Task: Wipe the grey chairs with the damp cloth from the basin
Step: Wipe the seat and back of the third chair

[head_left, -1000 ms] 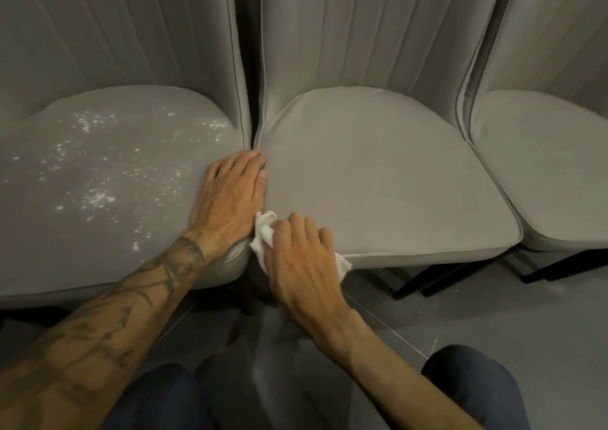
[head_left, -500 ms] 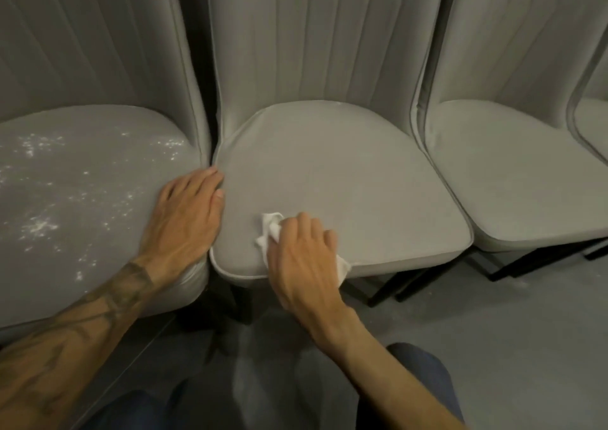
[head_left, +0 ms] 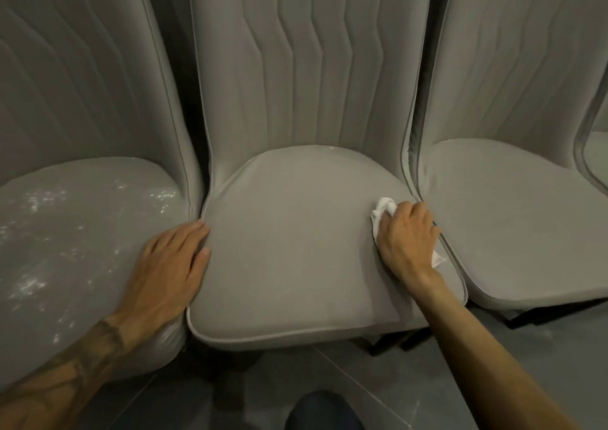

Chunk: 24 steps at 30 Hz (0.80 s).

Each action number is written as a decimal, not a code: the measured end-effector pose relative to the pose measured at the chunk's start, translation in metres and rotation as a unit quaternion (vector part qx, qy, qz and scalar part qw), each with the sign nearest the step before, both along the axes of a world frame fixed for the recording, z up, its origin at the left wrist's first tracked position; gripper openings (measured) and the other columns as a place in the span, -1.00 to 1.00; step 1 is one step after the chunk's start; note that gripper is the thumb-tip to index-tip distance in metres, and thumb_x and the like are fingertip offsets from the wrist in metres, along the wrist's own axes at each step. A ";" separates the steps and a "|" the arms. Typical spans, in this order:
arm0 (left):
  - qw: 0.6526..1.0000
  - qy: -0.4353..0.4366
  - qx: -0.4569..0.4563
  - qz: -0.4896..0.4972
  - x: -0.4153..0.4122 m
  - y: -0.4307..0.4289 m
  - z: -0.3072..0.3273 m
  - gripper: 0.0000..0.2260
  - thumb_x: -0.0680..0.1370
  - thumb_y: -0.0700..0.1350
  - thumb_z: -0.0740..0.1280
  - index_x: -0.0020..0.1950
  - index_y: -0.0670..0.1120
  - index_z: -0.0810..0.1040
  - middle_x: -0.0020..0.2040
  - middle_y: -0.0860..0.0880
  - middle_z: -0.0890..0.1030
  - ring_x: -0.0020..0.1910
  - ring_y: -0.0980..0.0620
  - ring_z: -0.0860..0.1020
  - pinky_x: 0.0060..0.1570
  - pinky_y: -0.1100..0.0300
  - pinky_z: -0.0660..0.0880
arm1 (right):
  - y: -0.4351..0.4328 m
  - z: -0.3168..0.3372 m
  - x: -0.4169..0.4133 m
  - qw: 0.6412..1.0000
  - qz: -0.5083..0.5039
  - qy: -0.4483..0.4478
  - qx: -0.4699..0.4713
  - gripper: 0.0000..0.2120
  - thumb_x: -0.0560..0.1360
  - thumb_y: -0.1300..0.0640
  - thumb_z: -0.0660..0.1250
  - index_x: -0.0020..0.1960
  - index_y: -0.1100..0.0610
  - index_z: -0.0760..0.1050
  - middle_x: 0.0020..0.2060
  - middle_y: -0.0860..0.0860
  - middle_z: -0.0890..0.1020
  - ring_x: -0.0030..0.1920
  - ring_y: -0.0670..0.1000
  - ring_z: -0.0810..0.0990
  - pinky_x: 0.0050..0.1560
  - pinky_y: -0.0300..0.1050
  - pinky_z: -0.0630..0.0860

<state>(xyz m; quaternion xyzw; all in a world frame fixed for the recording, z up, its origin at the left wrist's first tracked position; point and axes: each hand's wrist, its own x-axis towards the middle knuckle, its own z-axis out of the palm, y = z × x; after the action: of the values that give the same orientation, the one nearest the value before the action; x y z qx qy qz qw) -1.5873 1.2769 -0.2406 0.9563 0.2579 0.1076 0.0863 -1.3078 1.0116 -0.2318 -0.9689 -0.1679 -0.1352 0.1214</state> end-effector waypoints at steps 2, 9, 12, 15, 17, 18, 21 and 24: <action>1.000 0.021 0.014 -0.004 0.005 0.004 0.003 -0.47 0.67 0.15 0.03 0.41 -0.11 0.56 0.41 -0.10 0.58 0.35 -0.15 0.55 0.36 -0.11 0.43 | 0.015 -0.003 0.015 1.000 -0.017 0.003 0.003 -0.69 0.64 0.03 0.18 0.10 0.31 0.46 0.12 0.29 0.45 0.12 0.29 0.44 0.06 0.19 0.36; 0.999 -0.003 0.041 -0.009 0.045 0.028 0.010 -0.78 0.67 0.08 0.09 0.07 0.00 0.45 0.02 0.00 0.52 0.01 -0.10 0.54 0.09 -0.02 0.39 | 0.063 -0.001 0.072 0.997 -0.037 0.005 0.064 -0.77 0.63 0.10 0.21 0.19 0.24 0.40 0.16 0.26 0.47 0.16 0.29 0.43 0.10 0.18 0.33; 0.999 -0.008 0.034 -0.025 0.058 0.041 0.009 -0.77 0.68 0.06 0.09 0.12 -0.01 0.47 0.10 -0.01 0.53 0.05 -0.09 0.54 0.09 0.00 0.36 | 0.065 0.002 0.069 0.998 0.015 -0.028 0.051 -0.80 0.60 0.07 0.26 0.11 0.20 0.41 0.08 0.22 0.47 0.07 0.27 0.44 0.06 0.18 0.33; 0.999 -0.009 0.040 -0.030 0.064 0.046 0.001 -0.66 0.67 0.09 0.10 0.25 -0.05 0.54 0.25 -0.05 0.57 0.18 -0.10 0.58 0.20 -0.03 0.36 | 0.056 -0.007 0.063 0.994 0.079 -0.066 0.029 -0.85 0.59 0.12 0.31 0.03 0.22 0.44 -0.03 0.21 0.47 -0.03 0.25 0.46 -0.01 0.16 0.33; 0.999 0.000 0.037 -0.027 0.064 0.047 -0.006 -0.61 0.67 0.12 0.09 0.30 -0.05 0.55 0.30 -0.06 0.56 0.24 -0.10 0.57 0.25 -0.06 0.36 | 0.065 -0.010 0.079 0.995 0.077 -0.044 0.045 -0.82 0.62 0.13 0.28 0.06 0.27 0.46 0.00 0.25 0.48 -0.01 0.28 0.46 0.01 0.19 0.34; 0.999 0.002 0.037 -0.029 0.063 0.047 -0.009 -0.61 0.67 0.13 0.09 0.30 -0.05 0.55 0.31 -0.05 0.55 0.24 -0.09 0.56 0.26 -0.07 0.35 | 0.075 -0.010 0.088 0.996 0.067 -0.024 0.051 -0.81 0.63 0.15 0.25 0.09 0.30 0.46 0.04 0.28 0.49 0.04 0.30 0.46 0.05 0.21 0.34; 0.998 -0.006 0.047 -0.030 0.065 0.049 -0.007 -0.63 0.68 0.14 0.07 0.27 -0.02 0.53 0.29 -0.03 0.54 0.23 -0.09 0.55 0.25 -0.07 0.34 | 0.129 -0.005 0.106 0.996 0.012 0.040 0.075 -0.81 0.64 0.23 0.14 0.17 0.33 0.39 0.19 0.30 0.46 0.19 0.30 0.43 0.16 0.17 0.29; 0.998 -0.007 0.057 -0.039 0.076 0.053 -0.002 -0.65 0.68 0.15 0.07 0.24 0.00 0.52 0.28 -0.01 0.52 0.22 -0.08 0.53 0.23 -0.07 0.36 | 0.174 -0.009 0.099 0.995 0.082 0.045 0.043 -0.79 0.65 0.21 0.09 0.19 0.31 0.38 0.20 0.27 0.46 0.18 0.26 0.44 0.18 0.09 0.27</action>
<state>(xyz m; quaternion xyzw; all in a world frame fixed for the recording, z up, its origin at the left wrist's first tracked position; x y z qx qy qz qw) -1.5109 1.3301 -0.2428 0.9682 0.2132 0.1251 0.0378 -1.2091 1.1852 -0.2405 -0.9507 -0.2354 -0.0879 0.1815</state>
